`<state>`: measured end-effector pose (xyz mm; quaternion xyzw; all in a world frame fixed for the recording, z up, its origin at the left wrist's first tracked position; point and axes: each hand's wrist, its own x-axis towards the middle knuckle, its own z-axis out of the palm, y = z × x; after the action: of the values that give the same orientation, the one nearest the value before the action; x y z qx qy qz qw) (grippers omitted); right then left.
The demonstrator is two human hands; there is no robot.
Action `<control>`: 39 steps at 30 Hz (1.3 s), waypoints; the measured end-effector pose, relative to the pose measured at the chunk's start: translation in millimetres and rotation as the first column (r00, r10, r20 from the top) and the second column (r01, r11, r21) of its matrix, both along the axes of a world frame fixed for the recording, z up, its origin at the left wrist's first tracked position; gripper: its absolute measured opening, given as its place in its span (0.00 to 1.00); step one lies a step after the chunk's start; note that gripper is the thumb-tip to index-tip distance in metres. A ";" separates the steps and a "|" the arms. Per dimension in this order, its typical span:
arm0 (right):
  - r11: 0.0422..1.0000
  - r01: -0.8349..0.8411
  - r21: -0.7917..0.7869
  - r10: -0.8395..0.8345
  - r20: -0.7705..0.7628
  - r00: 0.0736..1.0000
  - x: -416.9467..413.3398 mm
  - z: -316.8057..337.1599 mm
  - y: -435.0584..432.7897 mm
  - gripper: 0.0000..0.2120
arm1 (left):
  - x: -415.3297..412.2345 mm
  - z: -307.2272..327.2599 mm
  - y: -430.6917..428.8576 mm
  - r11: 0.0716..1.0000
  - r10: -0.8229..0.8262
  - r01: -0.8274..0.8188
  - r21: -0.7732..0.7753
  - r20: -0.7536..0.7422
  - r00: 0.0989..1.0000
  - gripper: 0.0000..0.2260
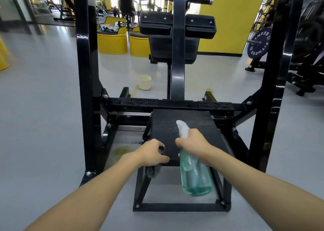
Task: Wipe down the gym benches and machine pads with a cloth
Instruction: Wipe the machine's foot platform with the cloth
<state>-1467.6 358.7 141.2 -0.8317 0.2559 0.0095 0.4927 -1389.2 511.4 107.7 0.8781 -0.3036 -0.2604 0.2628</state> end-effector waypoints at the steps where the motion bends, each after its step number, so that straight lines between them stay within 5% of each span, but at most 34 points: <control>1: 1.000 -0.003 -0.007 0.003 -0.025 1.000 0.7 -2.9 2.2 0.11 | -1.0 -5.0 -0.7 1.000 0.018 -0.018 0.006 0.005 1.000 0.15; 14: 0.937 0.342 -0.067 -0.347 -0.094 0.933 -41.2 -20.9 -63.9 0.11 | -1.6 -17.5 -6.4 0.993 0.050 -0.050 0.105 -0.001 0.999 0.20; 19: 0.982 0.179 -0.055 -0.187 -0.222 0.957 -55.8 -22.0 -49.7 0.10 | -3.9 -14.7 -8.5 0.995 0.064 -0.063 0.079 -0.004 0.998 0.10; 24: 0.990 0.048 0.136 -0.015 -0.232 0.973 -47.1 -32.1 -13.1 0.21 | -8.2 -13.2 -0.5 0.993 0.119 -0.119 0.009 -0.010 0.993 0.15; 29: 0.999 0.000 0.054 0.014 -0.260 0.965 -37.5 -39.0 5.9 0.27 | -8.3 -6.3 13.9 0.989 0.137 -0.144 -0.046 -0.124 0.983 0.12; 35: 0.992 -0.110 -0.066 0.112 0.019 0.994 -5.6 -22.0 33.2 0.34 | -11.5 7.8 24.2 0.996 -0.087 0.088 -0.014 -0.316 0.945 0.34; 39: 0.992 -0.112 0.058 0.101 0.165 0.981 31.0 -13.3 54.9 0.25 | -7.6 12.7 32.6 0.979 -0.037 -0.010 -0.203 -0.229 0.973 0.23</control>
<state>-1436.6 413.6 127.9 -0.8251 0.1699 -0.0229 0.5384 -1396.9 544.0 120.4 0.8084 -0.3018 -0.3303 0.3826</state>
